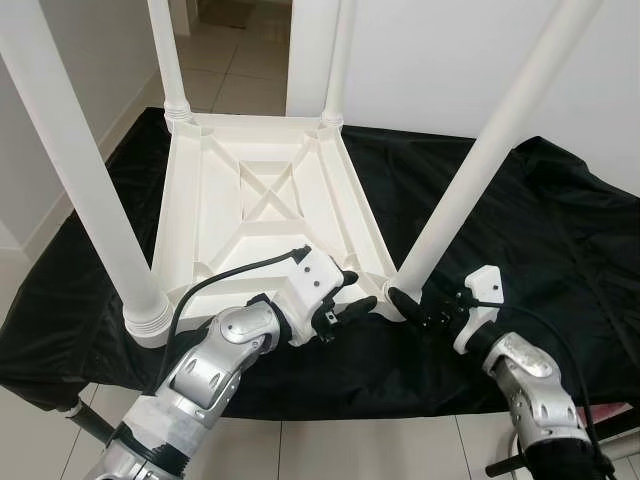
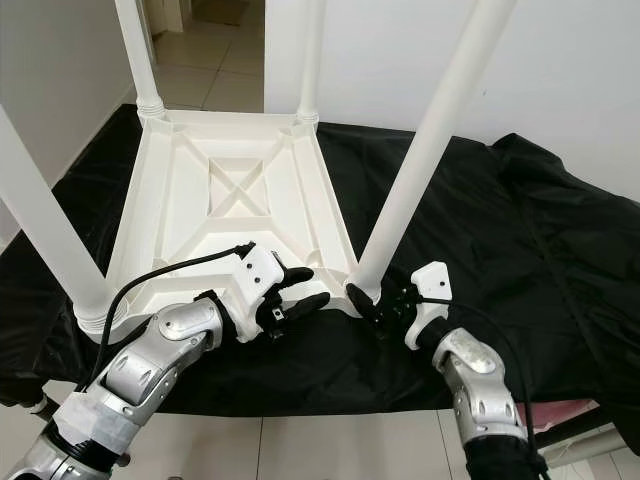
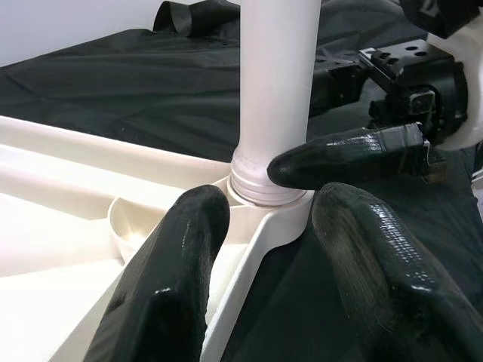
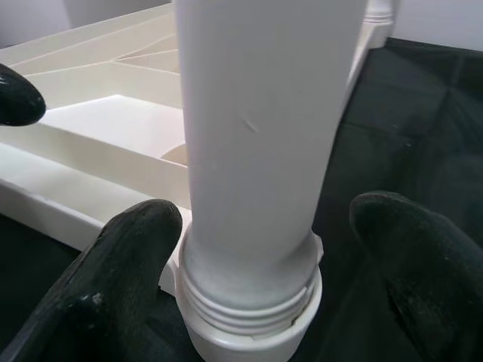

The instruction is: Building children table

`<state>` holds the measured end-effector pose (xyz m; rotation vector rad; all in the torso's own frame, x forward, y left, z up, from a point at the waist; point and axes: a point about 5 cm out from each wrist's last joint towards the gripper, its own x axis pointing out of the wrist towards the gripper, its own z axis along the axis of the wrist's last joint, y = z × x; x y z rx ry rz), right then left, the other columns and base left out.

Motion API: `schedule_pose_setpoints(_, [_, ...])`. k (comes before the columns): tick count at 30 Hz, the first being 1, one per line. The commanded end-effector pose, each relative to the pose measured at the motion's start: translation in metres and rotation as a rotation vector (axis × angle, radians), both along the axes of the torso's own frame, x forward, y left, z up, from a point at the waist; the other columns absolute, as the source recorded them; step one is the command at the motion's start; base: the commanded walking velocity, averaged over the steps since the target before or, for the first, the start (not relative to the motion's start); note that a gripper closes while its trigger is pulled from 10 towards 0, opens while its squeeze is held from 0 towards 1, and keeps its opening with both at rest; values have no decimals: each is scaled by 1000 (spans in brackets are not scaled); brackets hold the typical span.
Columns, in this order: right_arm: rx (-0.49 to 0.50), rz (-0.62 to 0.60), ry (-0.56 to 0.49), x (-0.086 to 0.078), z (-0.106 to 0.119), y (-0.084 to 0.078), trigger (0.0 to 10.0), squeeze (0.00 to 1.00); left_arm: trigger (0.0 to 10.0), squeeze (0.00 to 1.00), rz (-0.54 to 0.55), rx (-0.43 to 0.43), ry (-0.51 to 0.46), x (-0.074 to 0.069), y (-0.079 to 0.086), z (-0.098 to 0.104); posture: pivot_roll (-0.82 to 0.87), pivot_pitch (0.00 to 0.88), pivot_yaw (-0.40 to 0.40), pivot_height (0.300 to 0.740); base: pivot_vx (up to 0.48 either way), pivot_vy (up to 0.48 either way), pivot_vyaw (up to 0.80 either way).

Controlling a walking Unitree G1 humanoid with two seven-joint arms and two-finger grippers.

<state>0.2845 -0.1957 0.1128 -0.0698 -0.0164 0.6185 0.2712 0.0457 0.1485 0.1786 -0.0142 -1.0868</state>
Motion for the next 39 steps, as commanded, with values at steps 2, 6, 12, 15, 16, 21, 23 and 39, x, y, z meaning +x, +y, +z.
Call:
schedule_pose_setpoints(2, [-17,49,16,5,-1,-1,6196,0,10000,0,-48,9,18,-1,-1,0,-5,0,-82,740,0,0,0])
schedule_pose_setpoints(6, [-40,92,11,14,1,2,3490,0,10000,0,-47,11,16,2,-1,2,3,0,-78,740,0,0,0])
schedule_pose_setpoints(12, [-67,117,-6,21,4,3,2627,0,10000,0,-45,12,13,3,0,4,6,0,-74,740,0,0,0])
schedule_pose_setpoints(15, [-74,129,-1,21,1,1,0,0,10000,0,-47,16,15,3,0,4,2,0,-71,740,0,0,0])
schedule_pose_setpoints(16, [-77,135,6,20,0,0,0,0,10000,0,-48,16,18,3,0,4,2,0,-71,740,0,0,0])
schedule_pose_setpoints(21, [-57,122,29,13,-6,-2,10000,0,10000,0,-45,16,23,4,1,3,-15,0,-72,740,0,0,0])
schedule_pose_setpoints(23, [-46,113,33,12,-7,-2,10000,0,10000,0,-43,16,25,4,2,2,-15,0,-72,740,0,0,0])
schedule_pose_setpoints(39, [0,-221,76,7,-17,20,10000,0,10000,0,-40,5,30,4,-1,1,-22,0,-77,740,0,0,0])
